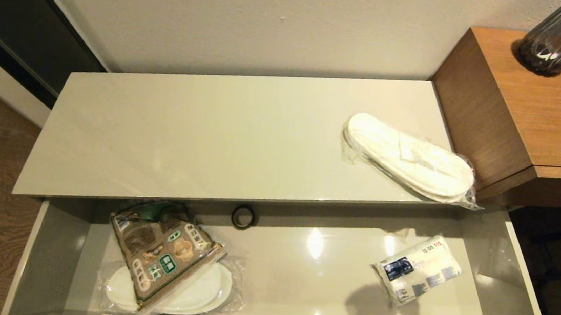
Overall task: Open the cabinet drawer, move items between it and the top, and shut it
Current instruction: Close the drawer
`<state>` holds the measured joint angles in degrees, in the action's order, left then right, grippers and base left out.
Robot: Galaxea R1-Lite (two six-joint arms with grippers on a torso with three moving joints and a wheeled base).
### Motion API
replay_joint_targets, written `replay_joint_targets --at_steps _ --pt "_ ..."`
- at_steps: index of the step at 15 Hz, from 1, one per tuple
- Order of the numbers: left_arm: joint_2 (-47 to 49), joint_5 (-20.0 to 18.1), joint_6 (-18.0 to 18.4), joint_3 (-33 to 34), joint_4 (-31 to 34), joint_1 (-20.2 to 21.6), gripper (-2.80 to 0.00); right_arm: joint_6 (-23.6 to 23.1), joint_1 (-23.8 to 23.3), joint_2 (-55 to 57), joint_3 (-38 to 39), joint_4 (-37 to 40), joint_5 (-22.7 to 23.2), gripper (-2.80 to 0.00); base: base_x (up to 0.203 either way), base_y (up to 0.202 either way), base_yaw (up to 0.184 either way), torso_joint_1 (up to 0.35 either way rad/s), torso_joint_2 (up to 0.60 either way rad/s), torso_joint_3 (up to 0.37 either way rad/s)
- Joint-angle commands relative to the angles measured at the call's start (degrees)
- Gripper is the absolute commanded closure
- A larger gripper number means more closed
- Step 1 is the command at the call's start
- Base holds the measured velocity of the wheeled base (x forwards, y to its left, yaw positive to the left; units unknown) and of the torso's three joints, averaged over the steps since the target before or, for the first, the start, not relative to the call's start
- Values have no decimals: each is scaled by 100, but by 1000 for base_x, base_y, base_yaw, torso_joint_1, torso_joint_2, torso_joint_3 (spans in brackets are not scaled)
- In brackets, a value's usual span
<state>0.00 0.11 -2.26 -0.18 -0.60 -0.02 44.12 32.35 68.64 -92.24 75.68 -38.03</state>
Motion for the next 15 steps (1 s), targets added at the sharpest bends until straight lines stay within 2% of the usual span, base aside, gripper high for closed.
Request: replay_joint_targets --at_steps 1,3,5,8,10,13,14,15 --pt "9 7 -3 6 -2 2 0 39 -8 -9 -348 50 -14 0 0 0 0 0 0 0" --pt "9 -1 -3 1 -2 2 0 189 -7 -9 -555 119 -51 0 0 0 0 0 0 0" --pt "9 1 -3 1 -2 2 0 495 -107 -90 -504 213 -401 0 0 0 0 0 0 0" --pt "9 -1 -3 1 -2 -6 0 619 -902 -664 -304 226 -862 0 0 0 0 0 0 0" --pt "9 -2 -3 1 -2 2 0 628 -1365 -1378 190 233 -967 0 0 0 0 0 0 0" --pt "9 -2 -3 1 -2 2 0 268 -1780 -2793 1263 266 -987 0 0 0 0 0 0 0" --pt "9 2 -3 1 -2 -6 0 -12 -2171 -3200 1508 261 -904 0 0 0 0 0 0 0" --pt "9 7 -3 1 -2 2 0 -417 -2722 -3684 1673 253 -530 0 0 0 0 0 0 0"
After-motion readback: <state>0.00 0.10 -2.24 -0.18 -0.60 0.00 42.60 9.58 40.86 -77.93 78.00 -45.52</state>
